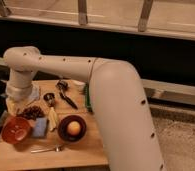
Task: Place pepper in red bowl
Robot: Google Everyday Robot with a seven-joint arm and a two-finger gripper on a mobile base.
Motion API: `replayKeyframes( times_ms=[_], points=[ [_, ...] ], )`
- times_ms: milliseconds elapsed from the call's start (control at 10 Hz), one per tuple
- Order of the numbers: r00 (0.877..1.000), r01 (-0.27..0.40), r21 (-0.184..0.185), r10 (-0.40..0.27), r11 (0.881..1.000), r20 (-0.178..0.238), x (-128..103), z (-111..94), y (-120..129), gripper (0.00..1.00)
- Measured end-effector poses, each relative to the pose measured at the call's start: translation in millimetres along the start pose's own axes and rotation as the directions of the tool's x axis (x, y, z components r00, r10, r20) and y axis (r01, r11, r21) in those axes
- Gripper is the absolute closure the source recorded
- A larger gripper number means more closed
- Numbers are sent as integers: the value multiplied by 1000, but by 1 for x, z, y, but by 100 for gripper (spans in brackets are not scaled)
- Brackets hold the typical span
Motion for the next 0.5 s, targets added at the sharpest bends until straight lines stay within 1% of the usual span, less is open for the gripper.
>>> replayKeyframes(
  times_ms=[400,500],
  points=[
    [1000,-2,0,2,1000,-1,1,0,-2,100],
    [1000,-5,-5,5,1000,-3,0,2,-1,100]
  ],
)
